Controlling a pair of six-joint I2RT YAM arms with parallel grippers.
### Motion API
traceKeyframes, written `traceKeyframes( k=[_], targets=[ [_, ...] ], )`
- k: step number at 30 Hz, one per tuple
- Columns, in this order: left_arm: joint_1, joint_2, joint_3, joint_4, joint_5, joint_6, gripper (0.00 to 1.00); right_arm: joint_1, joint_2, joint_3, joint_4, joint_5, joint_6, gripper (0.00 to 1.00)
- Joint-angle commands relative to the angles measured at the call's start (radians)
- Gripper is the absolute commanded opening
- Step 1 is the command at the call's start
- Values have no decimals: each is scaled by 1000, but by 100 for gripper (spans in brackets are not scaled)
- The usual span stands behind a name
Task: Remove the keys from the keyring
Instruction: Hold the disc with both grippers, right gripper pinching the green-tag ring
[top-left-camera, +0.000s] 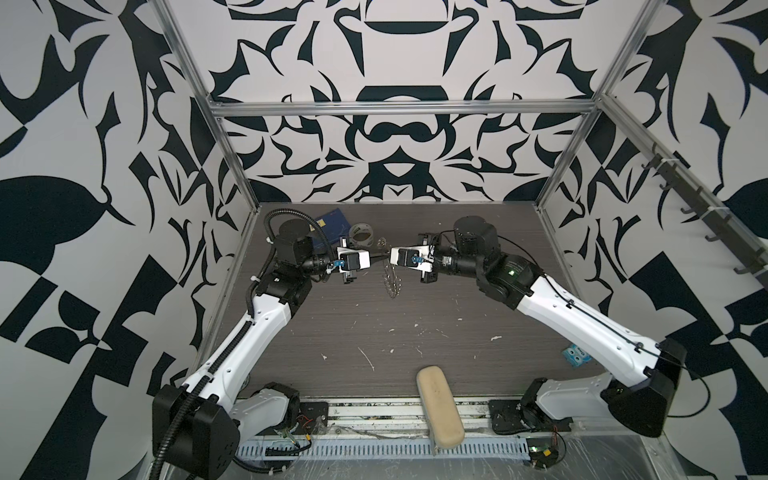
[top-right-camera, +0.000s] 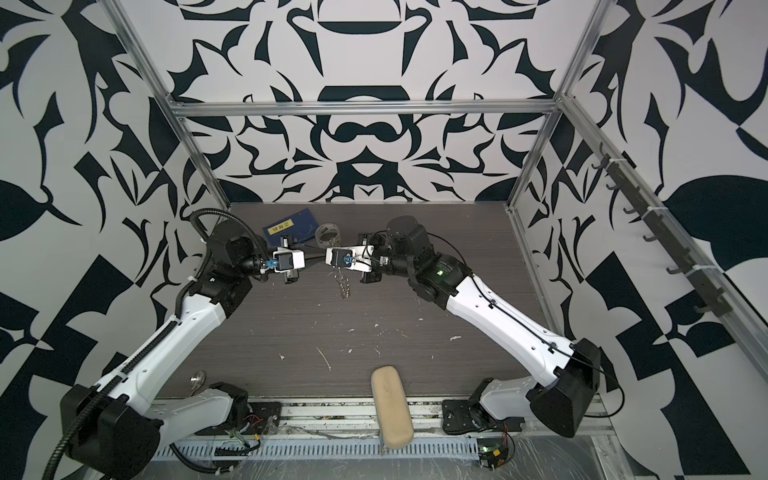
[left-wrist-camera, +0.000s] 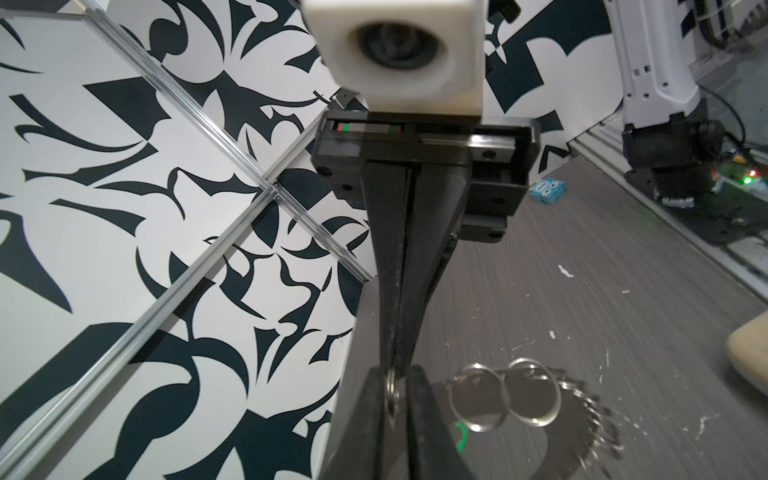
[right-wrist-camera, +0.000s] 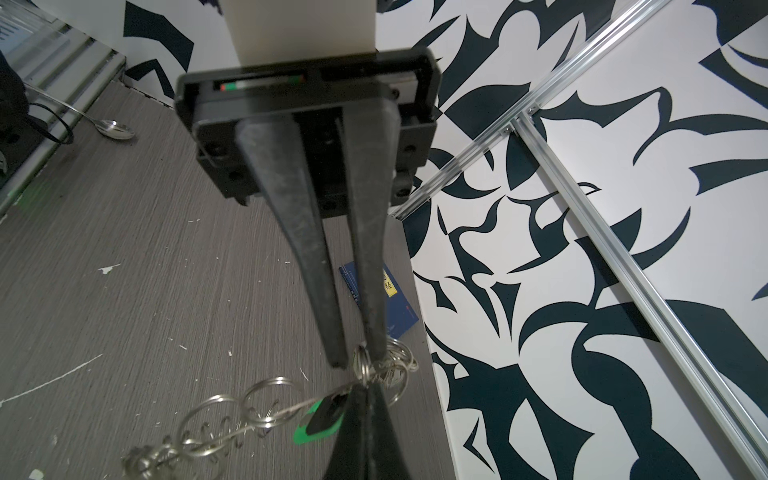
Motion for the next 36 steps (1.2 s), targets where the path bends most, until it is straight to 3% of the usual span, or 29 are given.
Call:
traceKeyframes(
  k=[1,11,18,28,31,33,36],
  targets=[
    [-6,7,10,-19,14,10,10,-3,-8,60,38,-31,21,0],
    [-7,13,23,-49,11,24,15,-2,-5,72,29,-46,27,0],
    [-10,20,40,-94,4,54,0,-1,-4,78,20,-54,31,0],
    [-11,8,51,-107,-5,41,0,-2,-5,82,6,-33,31,0],
    [-11,0,33,-78,-5,22,35,-2,-10,78,7,-25,30,0],
    [-11,-7,22,-63,-15,13,42,-2,-12,78,6,-22,29,0],
    [-4,-14,15,-64,-20,0,42,-2,-16,78,6,-23,27,0]
  ],
)
